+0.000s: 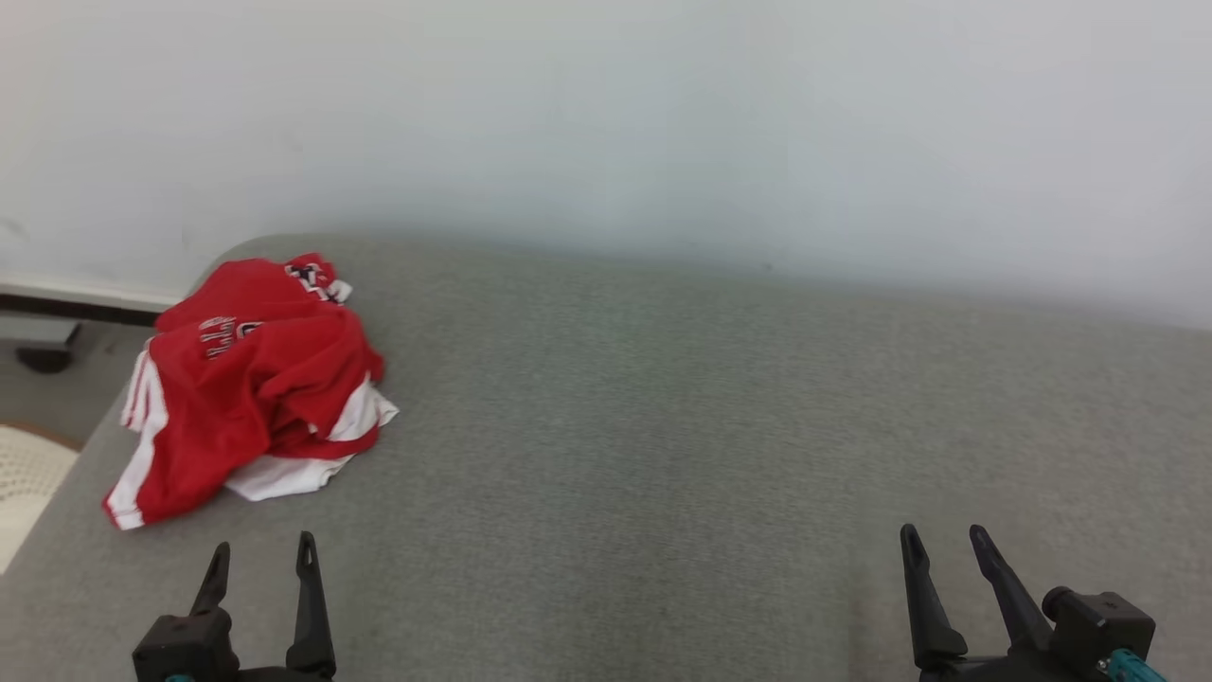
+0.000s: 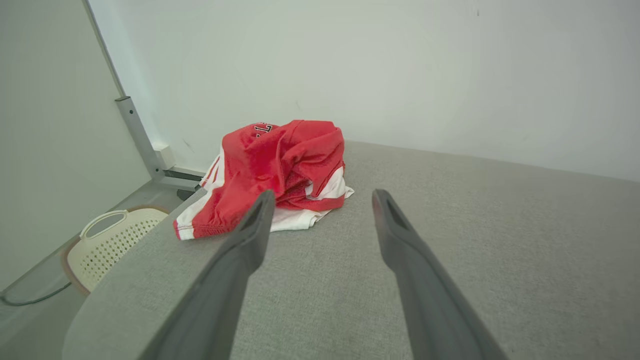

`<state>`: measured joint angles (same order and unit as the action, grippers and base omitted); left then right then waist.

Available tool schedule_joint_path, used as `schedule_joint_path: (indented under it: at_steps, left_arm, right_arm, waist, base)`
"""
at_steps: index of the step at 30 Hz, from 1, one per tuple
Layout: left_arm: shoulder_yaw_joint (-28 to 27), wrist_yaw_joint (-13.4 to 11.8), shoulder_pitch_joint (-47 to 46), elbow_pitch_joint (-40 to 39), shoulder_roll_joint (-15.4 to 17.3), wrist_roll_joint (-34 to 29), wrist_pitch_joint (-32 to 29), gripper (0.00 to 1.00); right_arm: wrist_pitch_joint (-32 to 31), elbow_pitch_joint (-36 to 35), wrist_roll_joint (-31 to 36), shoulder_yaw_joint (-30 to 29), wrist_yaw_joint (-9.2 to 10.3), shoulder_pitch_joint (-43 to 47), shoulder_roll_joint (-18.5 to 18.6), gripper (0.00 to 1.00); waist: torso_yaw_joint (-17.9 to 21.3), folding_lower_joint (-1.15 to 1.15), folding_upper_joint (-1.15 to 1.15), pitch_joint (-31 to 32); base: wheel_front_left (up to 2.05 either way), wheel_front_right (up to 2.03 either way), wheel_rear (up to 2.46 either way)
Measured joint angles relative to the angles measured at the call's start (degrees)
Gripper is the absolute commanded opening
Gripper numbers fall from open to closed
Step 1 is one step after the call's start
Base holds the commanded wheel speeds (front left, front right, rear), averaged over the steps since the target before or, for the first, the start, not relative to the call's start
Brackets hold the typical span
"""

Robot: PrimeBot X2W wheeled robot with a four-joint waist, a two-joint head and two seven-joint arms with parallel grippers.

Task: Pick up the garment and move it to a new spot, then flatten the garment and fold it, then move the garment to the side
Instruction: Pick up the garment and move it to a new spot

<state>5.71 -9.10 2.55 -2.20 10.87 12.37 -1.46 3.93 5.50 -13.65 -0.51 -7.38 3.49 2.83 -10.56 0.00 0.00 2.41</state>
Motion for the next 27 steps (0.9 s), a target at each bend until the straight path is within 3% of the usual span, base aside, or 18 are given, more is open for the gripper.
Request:
schedule_joint_path:
  at_steps: [17, 27]
  left_arm:
    - [-1.47, -3.11, 2.17, -3.85, 1.52, -0.77, -1.16, 1.00]
    - [-1.81, -4.35, 2.19, -4.21, 1.60, -0.77, -1.13, 1.00]
  right_arm:
    - [1.15, 1.90, -2.02, 2.15, 0.00, 0.13, -0.01, 1.00]
    - [1.38, 2.56, -2.68, 2.78, 0.00, 0.04, -0.01, 1.00]
  waist:
    - [-14.04, 0.00, 0.00, 0.97]
    - [-17.18, 0.00, 0.00, 1.21]
  base:
    - [0.00, 0.00, 0.00]
    - [0.00, 0.00, 0.00]
